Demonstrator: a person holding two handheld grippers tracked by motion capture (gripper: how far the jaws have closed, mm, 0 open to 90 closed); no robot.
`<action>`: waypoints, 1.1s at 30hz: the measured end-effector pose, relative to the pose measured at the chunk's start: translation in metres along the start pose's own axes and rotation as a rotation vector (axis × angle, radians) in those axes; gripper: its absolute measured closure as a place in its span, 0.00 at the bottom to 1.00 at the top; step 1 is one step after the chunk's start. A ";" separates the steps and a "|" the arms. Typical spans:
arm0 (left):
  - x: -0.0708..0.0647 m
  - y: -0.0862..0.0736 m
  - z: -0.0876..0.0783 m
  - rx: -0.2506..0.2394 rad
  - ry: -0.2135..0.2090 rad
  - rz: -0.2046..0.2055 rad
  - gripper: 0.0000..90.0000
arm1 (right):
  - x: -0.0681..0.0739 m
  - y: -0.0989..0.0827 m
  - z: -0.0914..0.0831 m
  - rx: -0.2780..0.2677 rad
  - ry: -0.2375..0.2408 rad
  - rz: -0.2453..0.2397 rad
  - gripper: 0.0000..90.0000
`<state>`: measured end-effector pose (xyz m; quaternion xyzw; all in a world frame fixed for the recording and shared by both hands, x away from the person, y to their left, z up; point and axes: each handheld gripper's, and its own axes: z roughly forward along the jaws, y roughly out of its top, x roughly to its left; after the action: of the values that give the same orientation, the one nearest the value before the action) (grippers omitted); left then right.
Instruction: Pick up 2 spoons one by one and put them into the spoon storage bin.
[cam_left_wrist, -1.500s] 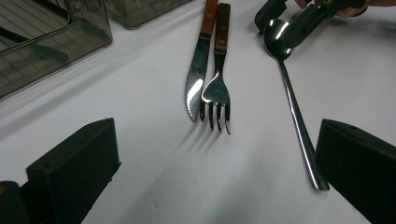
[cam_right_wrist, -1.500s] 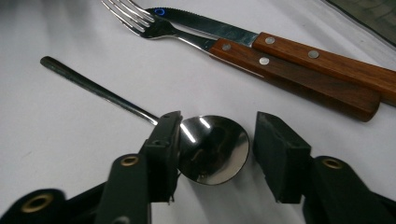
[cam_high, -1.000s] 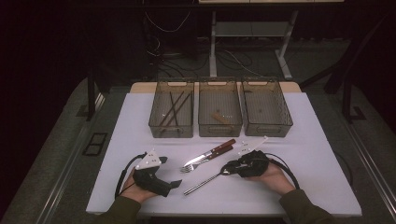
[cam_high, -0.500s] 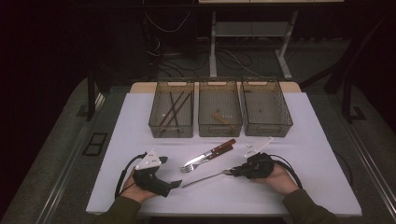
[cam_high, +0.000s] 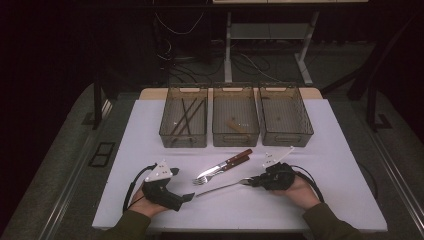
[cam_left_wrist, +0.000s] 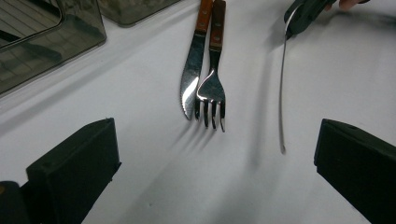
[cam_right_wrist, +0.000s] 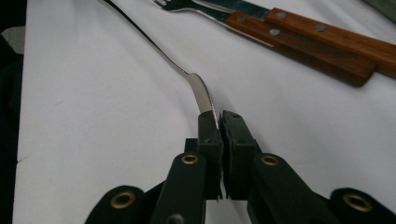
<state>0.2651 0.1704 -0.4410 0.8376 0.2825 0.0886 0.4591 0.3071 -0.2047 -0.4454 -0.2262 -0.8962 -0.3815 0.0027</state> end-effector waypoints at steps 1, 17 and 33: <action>0.000 0.000 0.000 0.000 0.002 0.002 0.00 | 0.000 0.000 -0.001 -0.005 -0.009 0.005 0.97; -0.001 0.000 -0.001 -0.006 0.004 0.006 0.00 | -0.007 0.000 -0.022 -0.068 -0.115 0.119 0.97; 0.000 0.000 -0.001 -0.009 0.006 0.008 0.00 | -0.016 0.002 -0.052 -0.167 -0.269 0.202 0.97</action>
<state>0.2644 0.1710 -0.4405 0.8363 0.2801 0.0942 0.4617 0.3134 -0.2458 -0.4097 -0.3637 -0.8263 -0.4189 -0.0977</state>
